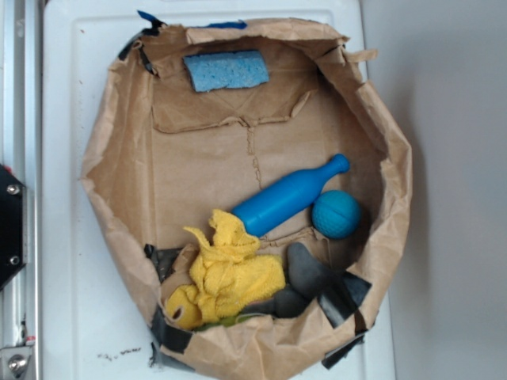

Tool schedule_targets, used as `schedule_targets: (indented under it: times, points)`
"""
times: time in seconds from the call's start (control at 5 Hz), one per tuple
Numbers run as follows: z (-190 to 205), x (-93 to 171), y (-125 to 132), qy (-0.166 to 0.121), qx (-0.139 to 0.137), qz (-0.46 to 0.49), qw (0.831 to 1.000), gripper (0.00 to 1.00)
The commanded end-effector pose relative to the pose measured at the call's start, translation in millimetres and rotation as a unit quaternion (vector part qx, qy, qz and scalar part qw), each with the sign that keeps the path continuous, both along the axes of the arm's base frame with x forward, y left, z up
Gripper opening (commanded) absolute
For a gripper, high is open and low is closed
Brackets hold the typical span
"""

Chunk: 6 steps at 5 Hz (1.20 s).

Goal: Grab the blue sponge.

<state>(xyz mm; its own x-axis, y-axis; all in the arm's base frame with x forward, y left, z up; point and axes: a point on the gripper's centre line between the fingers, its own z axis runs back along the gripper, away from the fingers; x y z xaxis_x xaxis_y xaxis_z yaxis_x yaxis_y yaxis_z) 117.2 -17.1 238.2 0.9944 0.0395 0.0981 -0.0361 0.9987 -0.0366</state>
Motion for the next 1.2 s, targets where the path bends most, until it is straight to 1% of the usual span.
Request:
schedule_targets:
  times: [0.0,0.2,0.4,0.6,0.8,1.0]
  points:
    - [0.0,0.0,0.0,0.0,0.0,0.0,1.0,1.0]
    - [-1.2,33.3,5.9,-0.008,0.008,0.018,1.0,1.0]
    - [-5.7,61.7,11.8,-0.017,0.013,0.007,1.0,1.0]
    - [-9.7,84.7,16.7,-0.025,0.022,-0.017,0.999,1.0]
    - [-22.6,122.9,25.6,-0.032,0.032,-0.04,0.998,1.0]
    - [-34.1,138.5,28.5,-0.038,0.056,-0.082,0.994,1.0]
